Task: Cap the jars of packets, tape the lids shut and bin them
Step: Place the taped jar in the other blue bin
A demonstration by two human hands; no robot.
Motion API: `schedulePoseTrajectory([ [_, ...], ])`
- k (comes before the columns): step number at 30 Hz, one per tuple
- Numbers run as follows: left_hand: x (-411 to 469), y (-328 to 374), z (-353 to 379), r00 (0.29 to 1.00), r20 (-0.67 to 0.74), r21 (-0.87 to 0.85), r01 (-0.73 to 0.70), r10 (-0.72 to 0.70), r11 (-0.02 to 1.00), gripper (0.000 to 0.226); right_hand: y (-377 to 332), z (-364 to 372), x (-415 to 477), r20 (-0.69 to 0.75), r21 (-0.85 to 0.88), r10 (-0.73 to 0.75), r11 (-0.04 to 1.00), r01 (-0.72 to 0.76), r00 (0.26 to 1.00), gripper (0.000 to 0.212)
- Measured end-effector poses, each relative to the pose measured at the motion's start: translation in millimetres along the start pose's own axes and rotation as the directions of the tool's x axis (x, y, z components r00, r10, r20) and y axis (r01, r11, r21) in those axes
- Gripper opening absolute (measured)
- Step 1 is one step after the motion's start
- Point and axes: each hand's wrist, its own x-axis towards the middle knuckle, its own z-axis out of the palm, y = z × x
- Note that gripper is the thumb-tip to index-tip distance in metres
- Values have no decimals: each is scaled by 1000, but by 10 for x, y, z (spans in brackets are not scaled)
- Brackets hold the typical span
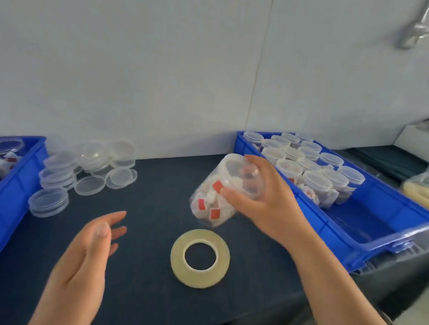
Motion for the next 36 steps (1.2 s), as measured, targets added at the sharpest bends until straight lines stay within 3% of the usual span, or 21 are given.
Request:
schedulePoseTrajectory([
  [4, -67, -136, -28, 998, -1, 31, 65, -65, 997, 49, 366, -869, 318, -318, -87, 92, 988, -125, 944, 62],
  [6, -111, -204, -17, 997, -13, 62, 76, -75, 995, 48, 643, -1317, 449, -390, -234, 182, 929, -288, 902, 83],
  [8, -173, -235, 13, 998, -10, 91, 68, -68, 994, 46, 901, -1696, 527, -408, -366, 289, 817, -445, 866, 102],
  [13, -230, -227, 71, 997, 47, 126, 49, -55, 991, 37, 1380, -2038, 577, -249, -584, 555, 568, -580, 794, 102],
  [16, -250, -244, 129, 993, 82, 137, 67, -79, 988, 19, 1637, -1909, 559, -194, -416, 667, 609, -676, 720, 103],
  [21, -296, -283, 126, 994, 81, 138, 65, -76, 988, 7, 1878, -1542, 628, -111, -190, 713, 669, -719, 692, 111],
  [24, -299, -305, 89, 1000, -19, 119, -7, 10, 993, 16, 1903, -1438, 667, -41, 35, 768, 641, -767, 639, 101],
  [27, -288, -342, 80, 997, -72, 100, -26, 33, 995, 17, 1909, -1438, 664, 73, 254, 767, 604, -756, 637, 79],
  [30, -291, -366, 83, 996, -77, 100, -26, 34, 995, 17, 1950, -1426, 642, 15, 147, 758, 644, -751, 652, 64],
  [36, -342, -330, 120, 999, -51, 100, -8, 14, 995, 17, 1909, -1287, 704, -114, 60, 718, 695, -716, 687, 71],
])
